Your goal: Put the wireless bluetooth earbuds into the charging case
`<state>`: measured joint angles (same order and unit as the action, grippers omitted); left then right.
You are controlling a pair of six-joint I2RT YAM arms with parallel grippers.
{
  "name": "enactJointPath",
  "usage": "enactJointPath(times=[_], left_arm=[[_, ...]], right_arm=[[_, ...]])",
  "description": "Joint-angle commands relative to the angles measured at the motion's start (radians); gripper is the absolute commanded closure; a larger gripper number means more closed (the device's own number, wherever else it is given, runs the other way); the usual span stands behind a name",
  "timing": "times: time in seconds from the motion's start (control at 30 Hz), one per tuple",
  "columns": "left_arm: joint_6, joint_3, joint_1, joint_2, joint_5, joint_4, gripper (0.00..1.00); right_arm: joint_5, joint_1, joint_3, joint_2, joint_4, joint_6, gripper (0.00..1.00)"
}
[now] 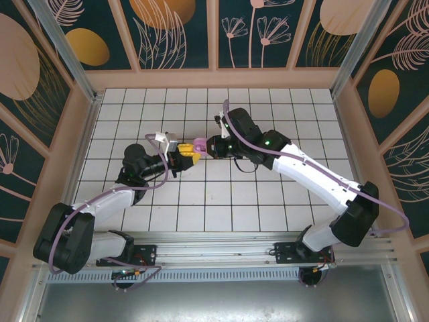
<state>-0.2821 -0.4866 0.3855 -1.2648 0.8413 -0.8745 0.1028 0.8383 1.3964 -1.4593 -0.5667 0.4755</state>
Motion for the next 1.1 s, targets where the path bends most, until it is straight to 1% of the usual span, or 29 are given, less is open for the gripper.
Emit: enactJointPath(times=[0.0, 0.17, 0.37, 0.6, 0.67, 0.8, 1.07], left_arm=[[0.023, -0.032, 0.010, 0.022, 0.058, -0.032, 1.00], [0.029, -0.029, 0.013, 0.032, 0.074, -0.055, 1.00], [0.049, -0.020, 0.013, 0.046, 0.081, -0.058, 1.00], [0.057, -0.026, 0.013, 0.033, 0.074, -0.067, 1.00], [0.060, -0.030, 0.013, 0.027, 0.074, -0.063, 1.00], [0.061, -0.036, 0.013, 0.019, 0.072, -0.063, 1.00], [0.063, -0.039, 0.013, 0.014, 0.071, -0.060, 1.00]], right_arm=[[-0.042, -0.007, 0.041, -0.024, -0.035, -0.040, 0.84], [-0.072, 0.000, 0.077, -0.038, -0.064, -0.069, 0.84], [-0.106, 0.031, 0.108, -0.056, -0.094, -0.111, 0.84], [-0.098, 0.057, 0.111, -0.079, -0.136, -0.155, 0.84], [-0.094, 0.065, 0.121, -0.090, -0.157, -0.171, 0.82], [-0.088, 0.072, 0.145, -0.112, -0.197, -0.178, 0.73], [-0.086, 0.073, 0.168, -0.106, -0.191, -0.157, 0.70]])
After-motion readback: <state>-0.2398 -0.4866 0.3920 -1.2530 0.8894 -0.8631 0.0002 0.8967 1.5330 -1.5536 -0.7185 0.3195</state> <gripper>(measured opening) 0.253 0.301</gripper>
